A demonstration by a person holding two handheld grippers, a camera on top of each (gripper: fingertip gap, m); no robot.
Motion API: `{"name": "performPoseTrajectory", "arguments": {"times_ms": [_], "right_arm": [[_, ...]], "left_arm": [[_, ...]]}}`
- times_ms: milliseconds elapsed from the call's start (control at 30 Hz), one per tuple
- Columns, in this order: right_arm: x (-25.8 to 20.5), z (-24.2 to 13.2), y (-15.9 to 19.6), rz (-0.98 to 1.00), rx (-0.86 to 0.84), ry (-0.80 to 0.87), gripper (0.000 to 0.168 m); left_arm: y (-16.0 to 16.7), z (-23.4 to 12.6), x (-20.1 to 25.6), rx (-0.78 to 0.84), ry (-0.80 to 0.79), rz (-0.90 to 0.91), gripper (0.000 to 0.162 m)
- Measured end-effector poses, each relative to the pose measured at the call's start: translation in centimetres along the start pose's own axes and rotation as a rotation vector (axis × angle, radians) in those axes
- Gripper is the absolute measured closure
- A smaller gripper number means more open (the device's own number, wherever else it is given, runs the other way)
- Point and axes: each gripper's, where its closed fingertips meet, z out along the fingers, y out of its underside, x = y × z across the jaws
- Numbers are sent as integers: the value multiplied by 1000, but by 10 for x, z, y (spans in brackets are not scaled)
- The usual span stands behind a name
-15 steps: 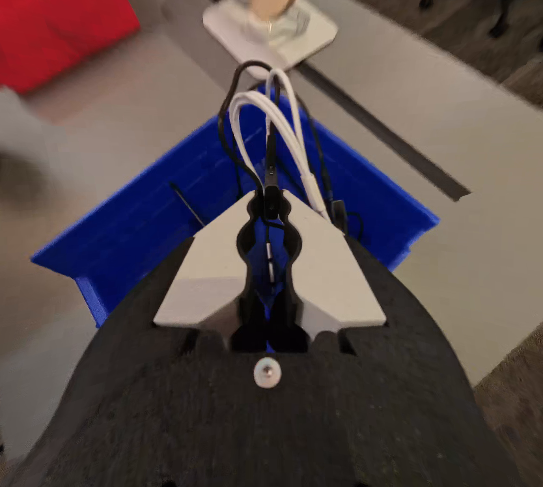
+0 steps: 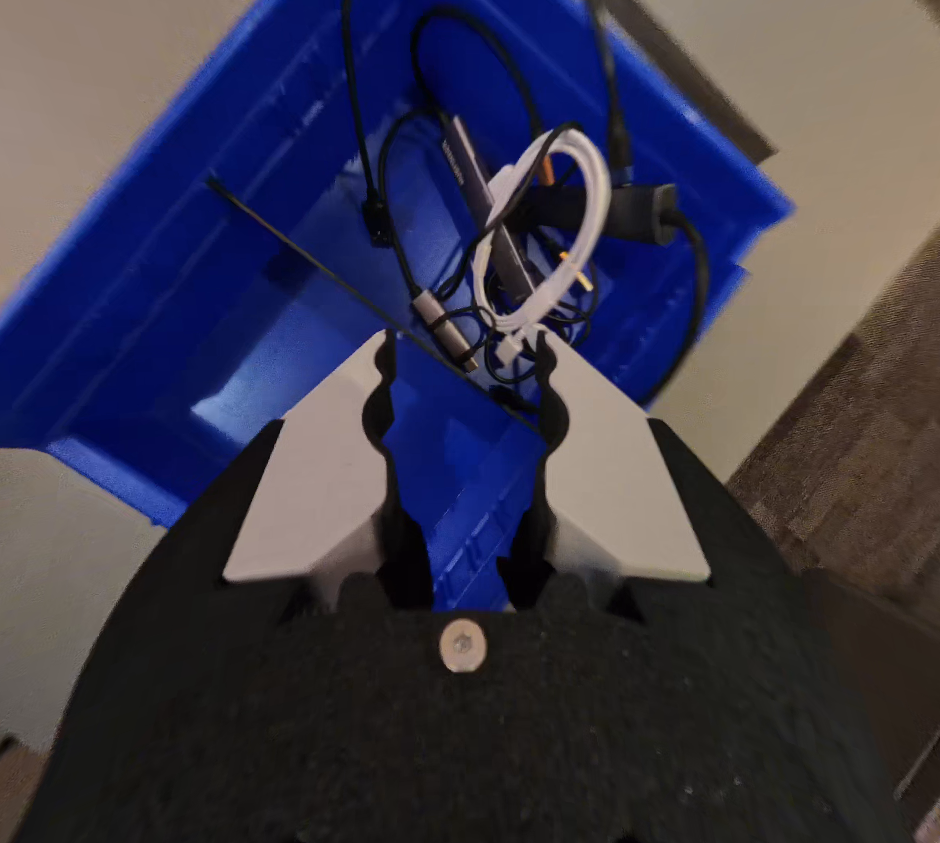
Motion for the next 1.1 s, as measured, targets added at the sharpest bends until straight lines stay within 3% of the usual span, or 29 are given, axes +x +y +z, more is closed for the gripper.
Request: {"name": "performPoseTrajectory", "arguments": {"times_ms": [33,133,200,267,367,567,800,1100], "right_arm": [[-2,-16,-4,24,66,26,113],[-17,-63,-18,130,305,130,108],[-43,-86,-19,195,462,168,105],[-67,-98,-12,263,623,239,106],[-95,-103,16,382,815,399,116],[-137,-58,69,475,754,393,123],[-142,-36,70,394,690,389,121],[-138,-39,70,405,717,393,121]], "left_arm": [[-3,-15,-13,25,-86,2,137],[-10,-54,-55,52,-317,18,134],[-2,-76,-93,-10,-509,30,134],[12,-97,-129,-83,-698,39,134],[25,-108,-155,-132,-806,81,124],[23,-106,-159,-118,-815,75,113],[27,-97,-159,-156,-792,72,114],[35,-101,-169,-184,-825,51,113]]}}
